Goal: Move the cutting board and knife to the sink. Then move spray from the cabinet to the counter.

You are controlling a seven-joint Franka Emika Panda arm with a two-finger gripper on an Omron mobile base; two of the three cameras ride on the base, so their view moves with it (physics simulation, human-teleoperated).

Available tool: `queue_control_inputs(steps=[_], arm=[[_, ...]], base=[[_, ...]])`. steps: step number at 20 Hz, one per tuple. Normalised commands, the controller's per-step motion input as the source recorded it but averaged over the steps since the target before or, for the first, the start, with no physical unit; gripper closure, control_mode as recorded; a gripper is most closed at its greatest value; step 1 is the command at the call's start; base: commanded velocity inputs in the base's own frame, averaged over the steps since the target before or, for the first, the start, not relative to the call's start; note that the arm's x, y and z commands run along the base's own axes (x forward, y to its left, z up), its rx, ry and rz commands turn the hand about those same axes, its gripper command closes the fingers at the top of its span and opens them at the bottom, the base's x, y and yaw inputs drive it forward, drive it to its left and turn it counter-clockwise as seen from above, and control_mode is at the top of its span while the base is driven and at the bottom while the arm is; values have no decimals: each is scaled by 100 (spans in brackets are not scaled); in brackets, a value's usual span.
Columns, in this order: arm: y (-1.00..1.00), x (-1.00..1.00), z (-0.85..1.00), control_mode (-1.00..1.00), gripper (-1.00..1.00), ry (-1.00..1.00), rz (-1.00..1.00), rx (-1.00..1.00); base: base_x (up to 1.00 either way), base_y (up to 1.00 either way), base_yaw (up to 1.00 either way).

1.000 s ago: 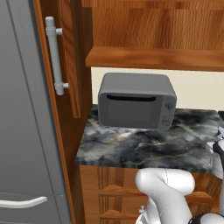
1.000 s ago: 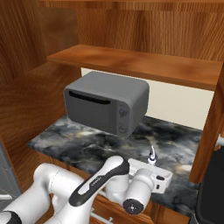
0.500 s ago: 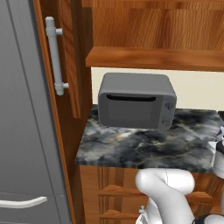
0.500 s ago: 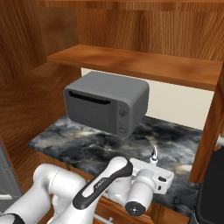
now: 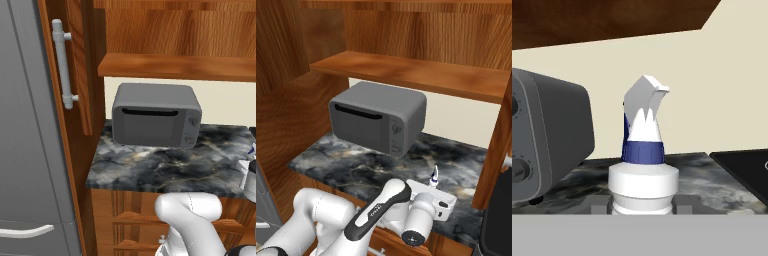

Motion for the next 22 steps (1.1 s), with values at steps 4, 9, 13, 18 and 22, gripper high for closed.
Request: queue_control_inputs(steps=[4,9,13,18,22], arm=[[0,3,-19,-100,100,-7,0,0],[0,0,-32,-100,100,-8,0,0],[4,4,-37,-100,100,-7,0,0],[21,14,-26,-100,-100,-5,0,0],[35,15,-9,-100,-100,-3,0,0]], base=[[0,0,0],[0,0,0],[0,0,0],[0,0,0],[0,0,0]])
